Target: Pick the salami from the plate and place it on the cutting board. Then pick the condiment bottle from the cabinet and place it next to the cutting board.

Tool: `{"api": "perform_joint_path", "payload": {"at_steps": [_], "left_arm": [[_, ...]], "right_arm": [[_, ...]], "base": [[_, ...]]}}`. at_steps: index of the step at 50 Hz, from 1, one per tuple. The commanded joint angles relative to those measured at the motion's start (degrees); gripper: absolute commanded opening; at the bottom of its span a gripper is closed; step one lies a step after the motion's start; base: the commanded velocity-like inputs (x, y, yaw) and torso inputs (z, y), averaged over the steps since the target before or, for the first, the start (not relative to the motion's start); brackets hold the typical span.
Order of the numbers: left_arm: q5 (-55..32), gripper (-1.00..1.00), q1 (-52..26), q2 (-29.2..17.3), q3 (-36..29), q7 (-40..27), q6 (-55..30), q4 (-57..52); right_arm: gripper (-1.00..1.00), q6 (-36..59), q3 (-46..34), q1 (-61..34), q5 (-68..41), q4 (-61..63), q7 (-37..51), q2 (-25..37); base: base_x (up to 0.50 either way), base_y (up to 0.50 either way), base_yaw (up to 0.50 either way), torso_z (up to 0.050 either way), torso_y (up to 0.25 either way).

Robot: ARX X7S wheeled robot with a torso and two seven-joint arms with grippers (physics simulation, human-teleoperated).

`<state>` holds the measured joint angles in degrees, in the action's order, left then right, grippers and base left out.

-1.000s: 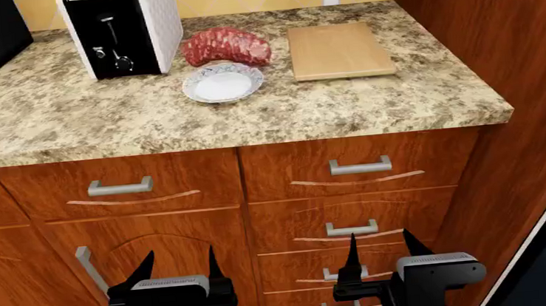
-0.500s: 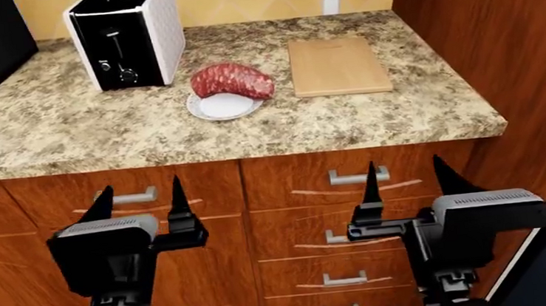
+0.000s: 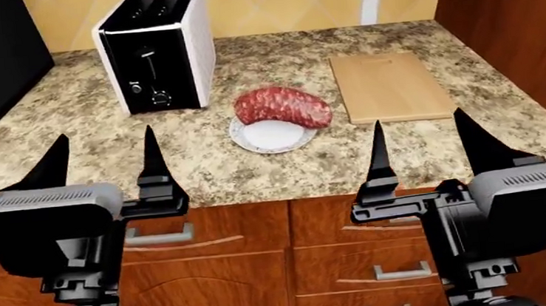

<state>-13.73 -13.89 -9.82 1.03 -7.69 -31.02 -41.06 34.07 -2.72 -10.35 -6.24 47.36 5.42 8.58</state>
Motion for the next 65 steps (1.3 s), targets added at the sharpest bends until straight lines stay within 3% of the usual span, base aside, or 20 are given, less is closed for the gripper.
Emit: {"api": "perform_joint_path", "payload": {"at_steps": [1, 37, 39, 42, 43, 45, 46, 49, 52, 60, 65], "left_arm": [[-0.33, 1.0, -0.31, -0.82, -0.6, -0.92, -1.25, -2.04], [-2.45, 1.0, -0.02, -1.84, -1.37, -1.97, -1.5, -2.53], [-2.71, 1.0, -0.07, -1.88, -1.3, -2.02, -1.63, -2.64], [-3.01, 1.0, 0.03, -2.02, -1.28, -2.16, -1.9, -3.24], [-3.07, 1.0, 0.04, -2.06, -1.3, -2.23, -2.0, -3.47], [-3.13, 1.0, 0.08, -2.14, -1.42, -2.3, -2.04, -3.65], [-3.23, 1.0, 0.08, -2.19, -1.39, -2.33, -2.12, -3.73], [-3.53, 1.0, -0.03, -2.26, -1.17, -2.55, -2.35, -3.92], [-3.59, 1.0, -0.03, -2.29, -1.19, -2.78, -2.35, -4.01], [-4.17, 1.0, -0.27, -2.52, -0.73, -3.14, -2.45, -3.82], [-4.82, 1.0, -0.5, -2.7, -0.07, -3.39, -2.71, -3.99]], "right_arm": [[1.0, -0.03, -1.94, 0.25, 1.22, 2.68, 0.73, 1.62], [1.0, -0.96, -2.23, 0.56, -2.29, 3.39, 0.67, 2.67], [1.0, 2.08, 0.91, -0.37, -7.76, 4.68, -0.61, 1.86], [1.0, 24.4, 5.4, -13.37, -19.74, 11.76, -0.28, 4.05], [1.0, 32.99, 5.79, -21.02, -28.34, 12.61, 5.65, 7.41], [1.0, 50.18, 13.71, -34.99, -45.52, 11.86, 15.08, 6.52], [1.0, 55.86, 13.34, -38.96, -54.12, 6.35, 23.68, 9.62], [1.0, 53.22, 3.98, -50.12, -79.9, -6.84, 47.38, 16.24], [1.0, 49.76, -5.61, -58.25, -105.69, -15.3, 52.79, 19.22], [1.0, 53.98, -19.2, -72.52, -109.4, -32.81, 49.54, 18.41], [1.0, 55.72, -32.1, -80.54, -107.0, -37.37, 39.39, 19.47]], "base": [[0.5, -0.01, 0.0, 0.0, 0.0], [0.5, -0.13, 0.0, 0.0, 0.0], [0.25, 0.0, 0.0, 0.0, 0.0], [0.0, 0.0, 0.0, 0.0, 0.003], [0.0, 0.0, 0.0, 0.0, 0.0], [0.0, 0.0, 0.0, 0.0, 0.0], [0.0, 0.0, 0.0, 0.0, 0.0], [0.0, 0.0, 0.0, 0.0, 0.0], [0.0, 0.0, 0.0, 0.0, 0.0], [0.0, 0.0, 0.0, 0.0, 0.0], [0.0, 0.0, 0.0, 0.0, 0.0]]}}
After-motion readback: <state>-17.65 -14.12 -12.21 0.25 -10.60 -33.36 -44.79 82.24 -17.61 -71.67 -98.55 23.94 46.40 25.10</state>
